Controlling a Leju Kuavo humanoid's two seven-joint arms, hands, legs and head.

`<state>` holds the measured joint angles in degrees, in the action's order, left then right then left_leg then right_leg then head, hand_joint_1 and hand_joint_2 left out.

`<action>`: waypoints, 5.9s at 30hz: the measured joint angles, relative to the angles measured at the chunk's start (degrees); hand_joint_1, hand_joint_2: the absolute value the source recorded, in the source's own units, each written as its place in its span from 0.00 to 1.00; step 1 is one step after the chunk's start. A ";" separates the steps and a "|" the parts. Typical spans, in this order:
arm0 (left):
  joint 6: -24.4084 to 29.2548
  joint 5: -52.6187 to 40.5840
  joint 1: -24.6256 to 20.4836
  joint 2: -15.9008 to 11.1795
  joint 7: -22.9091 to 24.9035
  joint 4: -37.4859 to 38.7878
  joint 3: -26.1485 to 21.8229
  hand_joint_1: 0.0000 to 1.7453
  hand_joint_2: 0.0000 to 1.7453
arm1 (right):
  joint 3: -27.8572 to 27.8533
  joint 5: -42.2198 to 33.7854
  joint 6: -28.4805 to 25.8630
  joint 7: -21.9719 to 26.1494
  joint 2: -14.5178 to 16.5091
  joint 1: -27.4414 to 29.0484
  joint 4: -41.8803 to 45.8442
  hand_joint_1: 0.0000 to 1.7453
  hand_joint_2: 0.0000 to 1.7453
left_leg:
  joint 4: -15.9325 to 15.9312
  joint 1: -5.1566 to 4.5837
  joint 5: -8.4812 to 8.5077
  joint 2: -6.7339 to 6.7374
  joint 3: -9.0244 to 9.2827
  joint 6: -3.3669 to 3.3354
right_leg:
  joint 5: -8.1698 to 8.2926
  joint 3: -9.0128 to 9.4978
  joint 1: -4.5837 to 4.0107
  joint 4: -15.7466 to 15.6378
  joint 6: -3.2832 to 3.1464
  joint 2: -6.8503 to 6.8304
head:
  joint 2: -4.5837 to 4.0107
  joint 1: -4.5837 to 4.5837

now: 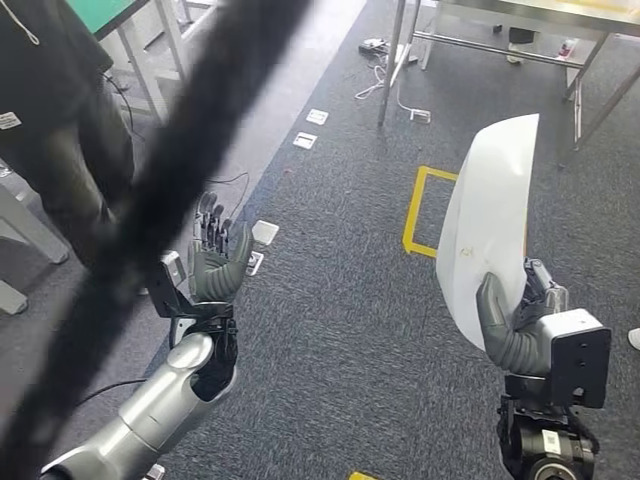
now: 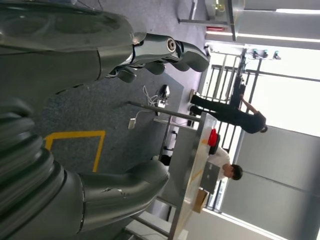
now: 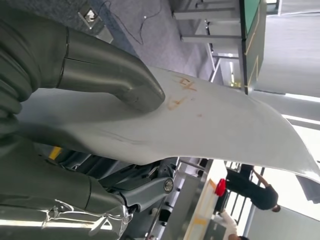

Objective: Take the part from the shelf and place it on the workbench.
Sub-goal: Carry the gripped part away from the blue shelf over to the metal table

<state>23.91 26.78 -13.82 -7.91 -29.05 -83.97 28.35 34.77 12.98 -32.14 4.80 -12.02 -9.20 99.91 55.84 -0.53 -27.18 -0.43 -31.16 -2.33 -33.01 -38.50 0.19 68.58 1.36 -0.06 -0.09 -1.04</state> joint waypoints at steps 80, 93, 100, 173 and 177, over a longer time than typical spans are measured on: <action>0.39 -0.91 -2.13 1.39 1.31 2.18 1.95 0.00 1.00 | -9.25 4.54 -4.04 -2.49 -3.67 6.13 5.59 1.00 1.00 | -2.02 1.77 4.04 -0.23 -1.93 0.92 | 8.05 7.76 1.76 -14.83 1.94 1.42 | 0.00 0.28; 0.97 -1.50 -1.83 1.57 1.46 2.01 2.19 0.00 1.00 | -10.11 5.19 -2.75 -2.55 -3.69 6.52 6.42 1.00 1.00 | -4.14 2.52 2.04 -0.10 2.33 1.90 | 8.37 2.85 1.71 -7.82 3.56 0.47 | 0.00 0.75; 0.99 -1.72 -1.71 1.56 1.60 1.85 2.21 0.00 1.00 | -10.22 5.29 -2.57 -2.59 -3.69 6.83 7.04 1.00 1.00 | -0.51 2.38 -0.63 -0.01 1.38 3.88 | 8.27 6.80 1.35 -13.76 0.33 0.60 | 0.00 0.23; -0.65 -2.00 -3.25 2.33 0.60 4.02 2.51 0.00 1.00 | -11.85 2.61 -2.41 -0.08 -3.69 6.56 5.84 1.00 1.00 | -1.38 0.62 7.62 0.39 -7.14 2.00 | 4.65 11.75 0.71 -14.65 0.44 0.80 | 0.00 -0.96; -0.99 -2.11 -3.62 2.51 0.27 4.23 2.54 0.00 1.00 | -11.98 2.15 -2.35 0.53 -3.69 6.20 5.64 1.00 1.00 | -2.01 0.70 7.42 0.31 -5.72 0.53 | 4.37 11.26 0.67 -11.73 1.54 0.70 | 0.00 -0.67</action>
<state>22.92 24.66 -17.44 -5.39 -28.77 -79.74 30.88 22.80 15.14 -34.48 5.33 -15.72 -3.01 105.55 53.83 0.16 -19.76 -0.12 -36.88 -1.80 -28.64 -27.24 0.86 56.85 2.91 0.64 -0.09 -1.71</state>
